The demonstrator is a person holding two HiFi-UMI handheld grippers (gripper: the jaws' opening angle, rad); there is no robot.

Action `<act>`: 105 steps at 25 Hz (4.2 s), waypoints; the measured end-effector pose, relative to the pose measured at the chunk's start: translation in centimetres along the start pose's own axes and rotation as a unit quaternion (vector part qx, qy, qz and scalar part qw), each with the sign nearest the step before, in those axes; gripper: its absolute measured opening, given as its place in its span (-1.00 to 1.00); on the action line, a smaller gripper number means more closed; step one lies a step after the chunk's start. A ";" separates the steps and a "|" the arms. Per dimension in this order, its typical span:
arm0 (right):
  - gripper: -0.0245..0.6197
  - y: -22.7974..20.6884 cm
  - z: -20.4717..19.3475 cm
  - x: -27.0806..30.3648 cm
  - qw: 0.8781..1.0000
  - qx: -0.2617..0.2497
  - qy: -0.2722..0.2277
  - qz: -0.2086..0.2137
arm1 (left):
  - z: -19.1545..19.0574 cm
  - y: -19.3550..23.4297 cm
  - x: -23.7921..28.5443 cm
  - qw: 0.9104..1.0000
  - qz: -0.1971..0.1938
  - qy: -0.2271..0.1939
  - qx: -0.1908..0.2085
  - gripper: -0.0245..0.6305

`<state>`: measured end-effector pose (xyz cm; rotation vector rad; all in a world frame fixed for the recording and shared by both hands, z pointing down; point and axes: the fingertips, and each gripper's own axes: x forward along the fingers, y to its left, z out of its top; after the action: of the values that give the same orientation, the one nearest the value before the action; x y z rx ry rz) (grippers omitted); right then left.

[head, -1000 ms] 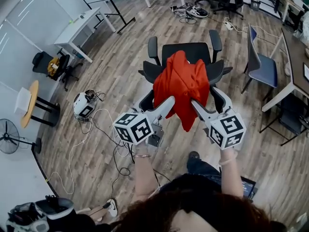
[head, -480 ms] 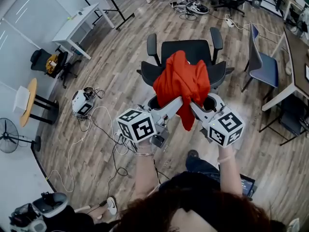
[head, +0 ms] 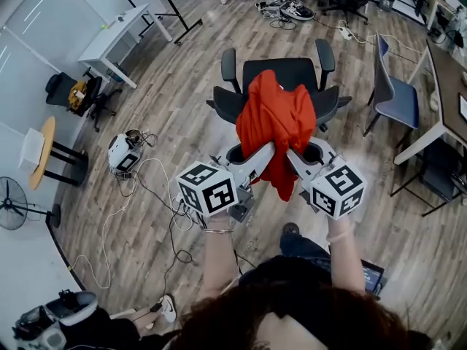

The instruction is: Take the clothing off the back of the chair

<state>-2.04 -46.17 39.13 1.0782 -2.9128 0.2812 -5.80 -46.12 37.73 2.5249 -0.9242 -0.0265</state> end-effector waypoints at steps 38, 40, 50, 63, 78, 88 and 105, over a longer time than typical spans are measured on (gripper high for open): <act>-0.81 15.6 4.7 -9.4 0.993 -0.088 -0.072 -0.032 | 0.6 -13.8 -13.4 0.995 -0.040 -0.059 0.072 -0.54; -0.81 16.8 4.7 -9.8 0.993 -0.090 -0.071 -0.033 | 0.3 -14.3 -14.5 0.995 -0.041 -0.060 0.071 -0.54; -0.82 21.8 4.1 -12.0 0.992 -0.099 -0.070 -0.036 | -1.2 -17.2 -19.1 0.994 -0.041 -0.069 0.072 -0.54; -0.82 27.0 2.0 -15.7 0.992 -0.099 -0.066 -0.044 | -4.5 -20.9 -23.5 0.994 -0.041 -0.068 0.076 -0.54; -0.82 27.4 3.0 -19.3 0.992 -0.100 -0.061 -0.046 | -4.7 -24.7 -23.3 0.994 -0.032 -0.064 0.087 -0.54; -0.82 27.1 2.7 -24.6 0.993 -0.101 -0.053 -0.029 | -6.7 -29.5 -22.1 0.994 -0.016 -0.072 0.081 -0.54; -0.82 28.5 2.3 -31.0 0.994 -0.103 -0.047 0.000 | -9.3 -35.9 -22.4 0.993 0.019 -0.092 0.076 -0.54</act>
<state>3.20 -5.42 29.68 1.0873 -2.9406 -0.0728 0.25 -4.36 28.14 2.6791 -1.0821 -0.1880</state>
